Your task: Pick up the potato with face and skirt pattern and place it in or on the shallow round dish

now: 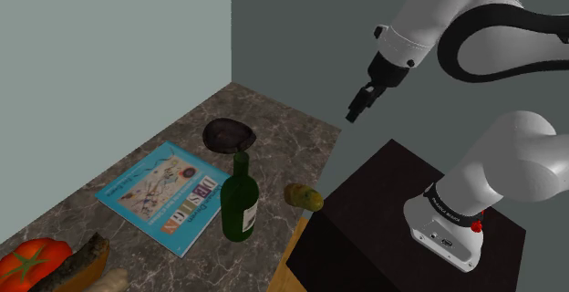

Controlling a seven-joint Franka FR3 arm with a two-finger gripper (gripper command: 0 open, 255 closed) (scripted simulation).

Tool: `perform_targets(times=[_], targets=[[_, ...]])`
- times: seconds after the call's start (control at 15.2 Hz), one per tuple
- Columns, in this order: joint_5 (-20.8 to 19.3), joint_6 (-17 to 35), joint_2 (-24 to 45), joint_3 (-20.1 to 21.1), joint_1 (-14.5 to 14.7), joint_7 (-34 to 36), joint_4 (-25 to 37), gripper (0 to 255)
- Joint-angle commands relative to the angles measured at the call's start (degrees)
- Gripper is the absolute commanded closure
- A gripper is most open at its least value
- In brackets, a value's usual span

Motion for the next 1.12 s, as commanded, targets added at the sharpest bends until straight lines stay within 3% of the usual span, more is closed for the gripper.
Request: perform_targets(times=[0.0, 0.33, 0.59, 0.79, 0.92, 0.99, 1.06], targets=[[1.34, 5.64, 2.73, 2.79, 0.73, 2.16, -1.71, 0], [3.25, 18.98, 11.90, 10.89, 1.33, 8.74, -3.24, 0], [1.15, 29.86, 21.56, 19.06, -1.67, 15.91, -2.35, 0], [-5.45, 37.42, 29.54, 27.71, -8.28, 24.42, -0.52, 0], [-14.96, 41.63, 35.13, 36.42, -17.03, 33.63, 1.35, 0], [-22.70, 43.16, 38.22, 42.62, -23.91, 40.39, 2.64, 0], [-23.40, 43.27, 38.48, 43.40, -24.75, 41.00, 2.76, 0]])
